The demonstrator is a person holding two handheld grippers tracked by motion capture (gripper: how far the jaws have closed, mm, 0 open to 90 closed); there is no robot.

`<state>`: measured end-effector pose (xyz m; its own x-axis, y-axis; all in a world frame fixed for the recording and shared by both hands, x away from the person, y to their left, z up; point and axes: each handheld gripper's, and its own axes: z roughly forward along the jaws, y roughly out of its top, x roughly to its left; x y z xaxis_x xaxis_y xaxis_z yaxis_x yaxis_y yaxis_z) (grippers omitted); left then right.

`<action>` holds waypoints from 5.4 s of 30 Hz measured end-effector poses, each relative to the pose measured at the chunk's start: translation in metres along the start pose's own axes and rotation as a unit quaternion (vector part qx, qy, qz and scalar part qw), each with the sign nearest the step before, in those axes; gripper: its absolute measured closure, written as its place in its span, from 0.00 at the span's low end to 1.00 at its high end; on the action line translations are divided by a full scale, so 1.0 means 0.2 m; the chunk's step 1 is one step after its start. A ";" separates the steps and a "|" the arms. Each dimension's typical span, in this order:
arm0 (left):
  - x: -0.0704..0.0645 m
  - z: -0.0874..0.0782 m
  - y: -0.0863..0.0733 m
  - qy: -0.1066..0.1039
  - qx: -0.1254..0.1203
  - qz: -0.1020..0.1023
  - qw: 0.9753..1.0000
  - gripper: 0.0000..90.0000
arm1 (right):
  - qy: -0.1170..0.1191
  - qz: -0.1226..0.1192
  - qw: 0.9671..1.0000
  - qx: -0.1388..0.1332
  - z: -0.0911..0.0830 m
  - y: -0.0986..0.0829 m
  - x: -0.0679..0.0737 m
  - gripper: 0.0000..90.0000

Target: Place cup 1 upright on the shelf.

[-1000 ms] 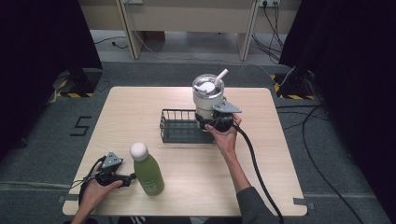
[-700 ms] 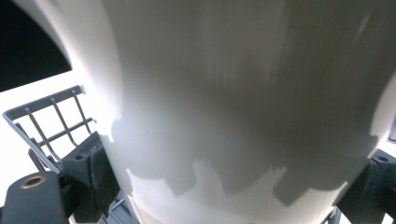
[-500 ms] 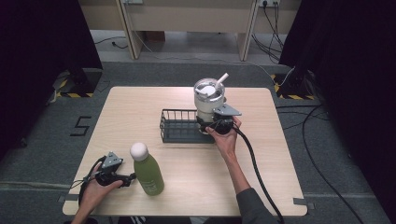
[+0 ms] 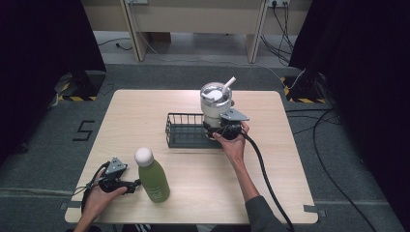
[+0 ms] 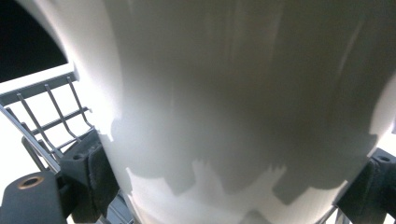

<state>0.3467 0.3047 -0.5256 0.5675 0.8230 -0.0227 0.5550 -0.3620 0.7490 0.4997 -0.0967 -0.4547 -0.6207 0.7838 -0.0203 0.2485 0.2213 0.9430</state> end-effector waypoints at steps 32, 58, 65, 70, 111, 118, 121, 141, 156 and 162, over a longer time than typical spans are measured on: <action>0.00 0.00 0.00 0.001 0.000 0.001 1.000 0.13 | -0.011 -0.012 1.000 -0.006 -0.06 0.01 0.01 0.11; 0.00 0.00 0.00 0.000 -0.001 0.001 1.000 0.13 | -0.020 0.005 1.000 -0.023 -0.13 -0.01 0.03 0.13; 0.00 0.00 0.00 0.000 0.000 0.001 1.000 0.13 | -0.020 0.002 1.000 -0.017 -0.17 -0.01 0.03 0.16; 0.00 0.00 0.00 0.001 0.000 0.001 1.000 0.13 | -0.025 -0.012 0.999 -0.021 -0.22 -0.01 0.04 0.16; 0.00 0.00 0.00 0.001 0.000 0.001 1.000 0.12 | 0.009 -0.017 0.999 -0.031 -0.57 -0.11 0.15 0.17; 0.00 0.00 0.00 0.000 0.000 0.001 1.000 0.12 | 0.011 -0.016 0.999 -0.026 -0.60 -0.13 0.15 0.17; 0.00 0.00 0.00 0.000 0.000 0.001 1.000 0.12 | 0.014 -0.016 0.999 -0.025 -0.61 -0.15 0.16 0.17; 0.00 0.00 0.00 0.000 -0.001 0.001 1.000 0.12 | 0.021 -0.012 0.999 -0.022 -0.69 -0.21 0.18 0.17; 0.00 0.00 0.00 0.000 -0.001 0.001 1.000 0.12 | 0.024 -0.006 1.000 -0.009 -0.72 -0.28 0.18 0.17; 0.00 0.00 0.00 0.000 0.000 0.001 1.000 0.12 | 0.028 -0.010 1.000 -0.003 -0.73 -0.31 0.19 0.17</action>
<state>0.3466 0.3045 -0.5257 0.5688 0.8222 -0.0218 0.5536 -0.3631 0.7495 0.3511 -0.1649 -0.4642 -0.6663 0.7454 -0.0215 0.2306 0.2334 0.9446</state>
